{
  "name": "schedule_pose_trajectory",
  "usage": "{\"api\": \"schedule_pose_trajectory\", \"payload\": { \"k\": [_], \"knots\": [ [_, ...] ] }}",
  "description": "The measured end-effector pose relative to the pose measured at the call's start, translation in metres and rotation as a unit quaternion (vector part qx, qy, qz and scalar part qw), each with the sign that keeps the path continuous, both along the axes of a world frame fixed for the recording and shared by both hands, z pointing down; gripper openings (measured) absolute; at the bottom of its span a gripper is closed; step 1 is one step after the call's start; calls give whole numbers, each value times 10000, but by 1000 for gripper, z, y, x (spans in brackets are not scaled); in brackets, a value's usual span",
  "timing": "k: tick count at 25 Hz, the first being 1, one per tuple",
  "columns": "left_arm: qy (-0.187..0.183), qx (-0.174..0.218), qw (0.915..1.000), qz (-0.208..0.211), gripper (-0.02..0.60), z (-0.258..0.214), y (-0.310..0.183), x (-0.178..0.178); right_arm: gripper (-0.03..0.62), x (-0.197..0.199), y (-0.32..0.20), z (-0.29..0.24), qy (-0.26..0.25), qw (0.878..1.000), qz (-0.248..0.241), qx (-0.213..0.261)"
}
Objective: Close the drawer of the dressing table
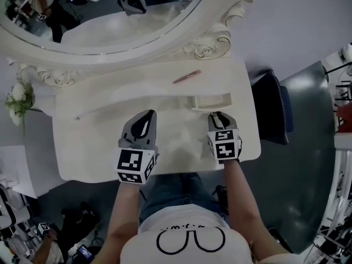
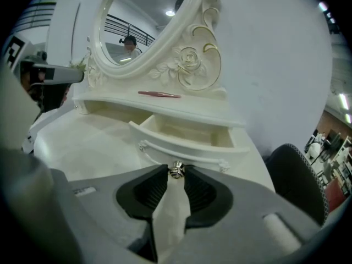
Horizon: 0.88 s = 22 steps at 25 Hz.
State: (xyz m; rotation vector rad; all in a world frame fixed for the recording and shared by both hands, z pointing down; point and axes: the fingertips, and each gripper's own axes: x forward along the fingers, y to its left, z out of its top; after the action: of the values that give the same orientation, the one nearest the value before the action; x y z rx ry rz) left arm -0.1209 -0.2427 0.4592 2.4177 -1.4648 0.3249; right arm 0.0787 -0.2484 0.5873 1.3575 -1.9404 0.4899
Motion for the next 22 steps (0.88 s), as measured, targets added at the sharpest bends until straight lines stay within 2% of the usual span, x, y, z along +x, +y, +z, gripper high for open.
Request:
{"api": "schedule_pose_trajectory", "payload": {
  "k": [22],
  "knots": [
    [-21,61,10000,-39,-3,-5,-8,-12,98,-3,-43,1,-72,9999,89,-10]
  ]
}}
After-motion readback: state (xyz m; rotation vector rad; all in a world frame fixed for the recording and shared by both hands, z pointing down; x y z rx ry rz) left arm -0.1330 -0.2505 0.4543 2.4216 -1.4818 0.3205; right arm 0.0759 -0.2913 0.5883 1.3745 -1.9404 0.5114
